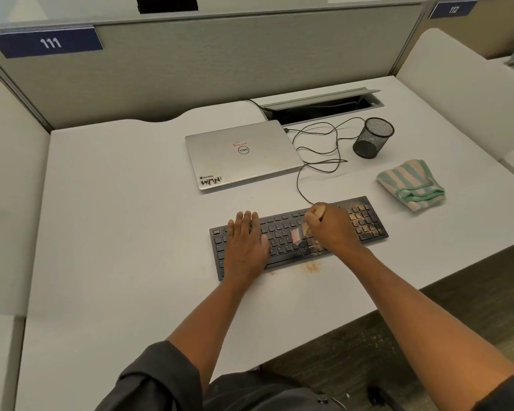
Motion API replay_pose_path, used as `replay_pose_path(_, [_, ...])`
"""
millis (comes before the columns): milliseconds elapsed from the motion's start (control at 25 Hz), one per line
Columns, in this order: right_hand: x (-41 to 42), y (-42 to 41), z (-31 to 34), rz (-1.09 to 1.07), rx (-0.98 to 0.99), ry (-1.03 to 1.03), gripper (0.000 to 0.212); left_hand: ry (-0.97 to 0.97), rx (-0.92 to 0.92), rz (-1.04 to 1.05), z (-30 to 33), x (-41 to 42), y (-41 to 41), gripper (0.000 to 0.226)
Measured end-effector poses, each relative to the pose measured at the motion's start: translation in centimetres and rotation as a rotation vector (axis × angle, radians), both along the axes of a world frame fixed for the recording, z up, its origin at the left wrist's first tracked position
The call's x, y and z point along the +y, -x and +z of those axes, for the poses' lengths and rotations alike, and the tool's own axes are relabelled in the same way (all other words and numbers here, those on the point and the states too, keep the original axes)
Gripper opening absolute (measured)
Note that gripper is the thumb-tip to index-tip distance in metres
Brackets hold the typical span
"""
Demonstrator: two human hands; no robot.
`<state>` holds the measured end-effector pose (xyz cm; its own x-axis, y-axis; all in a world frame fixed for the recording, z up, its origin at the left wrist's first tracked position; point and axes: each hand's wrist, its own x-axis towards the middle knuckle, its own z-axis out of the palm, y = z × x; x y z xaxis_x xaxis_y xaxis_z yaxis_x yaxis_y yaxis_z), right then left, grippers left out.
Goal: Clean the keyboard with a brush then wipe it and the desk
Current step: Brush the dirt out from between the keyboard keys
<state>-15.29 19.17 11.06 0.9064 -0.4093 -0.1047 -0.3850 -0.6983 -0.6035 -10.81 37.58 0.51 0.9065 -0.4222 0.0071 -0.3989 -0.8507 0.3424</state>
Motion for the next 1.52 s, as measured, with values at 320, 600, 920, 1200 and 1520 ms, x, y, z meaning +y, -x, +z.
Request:
replay_pose_path(320, [4.2,0.9,-0.9,0.091,0.069,-0.323,0.018,0.008,0.020,0.023,-0.3,2.9,-0.2,0.060])
replay_pose_path(600, [3.3,0.4,0.4,0.055,0.009,-0.199,0.016,0.040,0.013,0.012,-0.2,4.0,-0.2,0.057])
replay_pose_path(920, [2.5,0.8,0.0,-0.017,0.100,-0.121,0.019,0.049,-0.004,0.017,-0.2,4.1,-0.1,0.057])
replay_pose_path(1200, [3.4,3.0,0.6,0.041,0.037,-0.345,0.017,0.040,-0.021,0.016,-0.8,3.9,-0.3,0.062])
replay_pose_path(1520, [-1.0,5.1,0.0,-0.122,-0.038,-0.154,0.020,0.010,0.010,0.055,-0.4,2.6,-0.3,0.062])
